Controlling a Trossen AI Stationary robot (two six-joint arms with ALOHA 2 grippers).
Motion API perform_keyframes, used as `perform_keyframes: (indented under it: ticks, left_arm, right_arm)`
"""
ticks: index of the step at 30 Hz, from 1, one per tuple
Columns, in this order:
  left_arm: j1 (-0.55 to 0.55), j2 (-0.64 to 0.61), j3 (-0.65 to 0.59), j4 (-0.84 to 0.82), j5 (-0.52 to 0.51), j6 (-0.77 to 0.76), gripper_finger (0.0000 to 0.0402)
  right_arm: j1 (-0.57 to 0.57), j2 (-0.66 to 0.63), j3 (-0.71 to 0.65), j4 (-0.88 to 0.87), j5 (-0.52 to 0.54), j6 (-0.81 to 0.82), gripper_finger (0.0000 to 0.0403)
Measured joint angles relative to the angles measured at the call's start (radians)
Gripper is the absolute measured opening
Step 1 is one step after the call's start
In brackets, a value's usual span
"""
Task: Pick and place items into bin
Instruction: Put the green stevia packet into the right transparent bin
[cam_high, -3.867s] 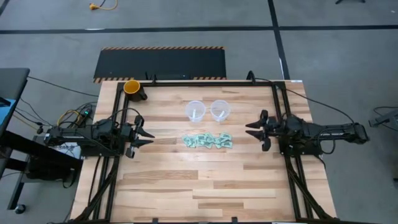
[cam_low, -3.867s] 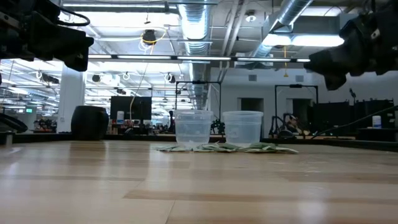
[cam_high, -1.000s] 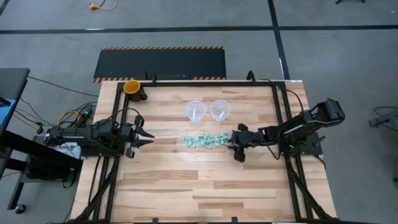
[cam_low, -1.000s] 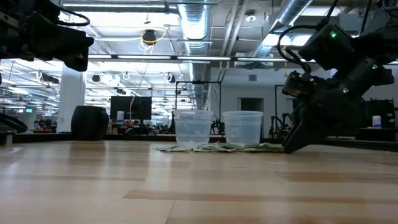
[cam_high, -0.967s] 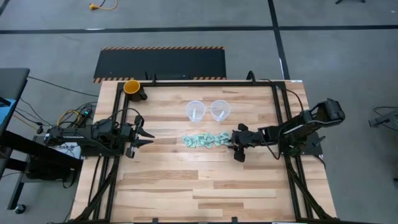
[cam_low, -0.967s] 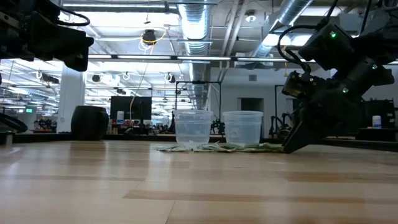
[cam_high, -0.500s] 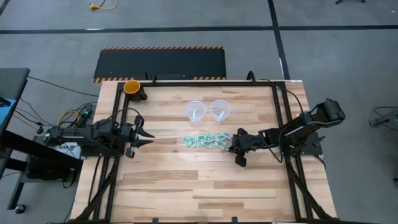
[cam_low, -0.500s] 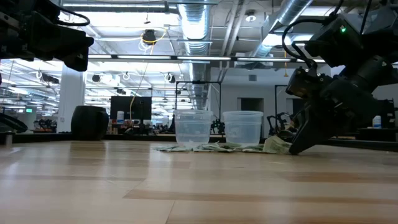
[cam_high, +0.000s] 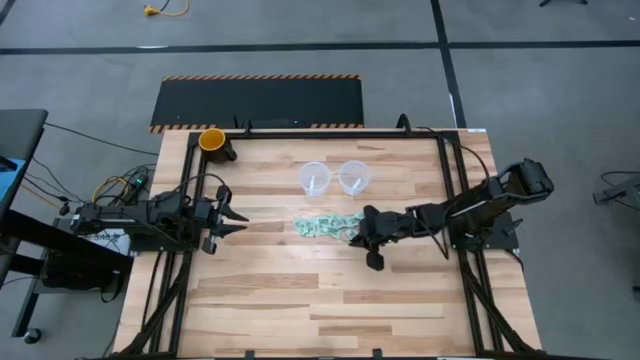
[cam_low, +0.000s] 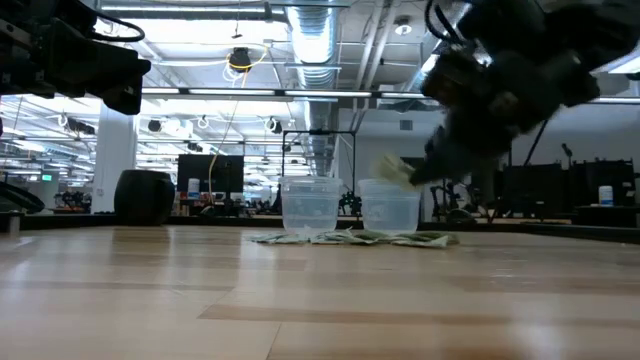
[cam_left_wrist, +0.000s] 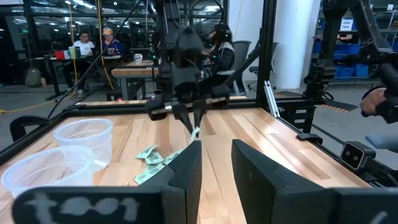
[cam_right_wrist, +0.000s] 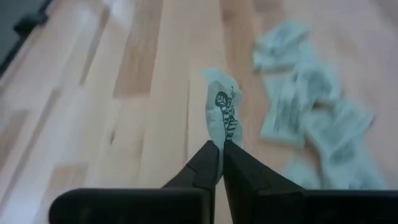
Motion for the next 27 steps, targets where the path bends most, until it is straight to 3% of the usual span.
perform_keyframes:
  ticks: [7, 17, 21, 27]
  left_arm:
    - [0.000, 0.000, 0.000, 0.000, 0.000, 0.000, 0.0077]
    - [0.000, 0.000, 0.000, 0.000, 0.000, 0.000, 0.0077]
    - [0.000, 0.000, 0.000, 0.000, 0.000, 0.000, 0.0077]
    - [0.000, 0.000, 0.000, 0.000, 0.000, 0.000, 0.0077]
  right_arm:
    - [-0.073, -0.001, 0.125, -0.060, 0.004, -0.077, 0.0004]
    - [-0.259, -0.002, 0.336, -0.480, 0.014, -0.233, 0.0011]
    - [-0.333, -0.002, 0.400, -0.620, 0.086, -0.264, 0.0004]
    - [-0.441, -0.002, 0.432, -0.700, 0.116, -0.282, 0.0013]
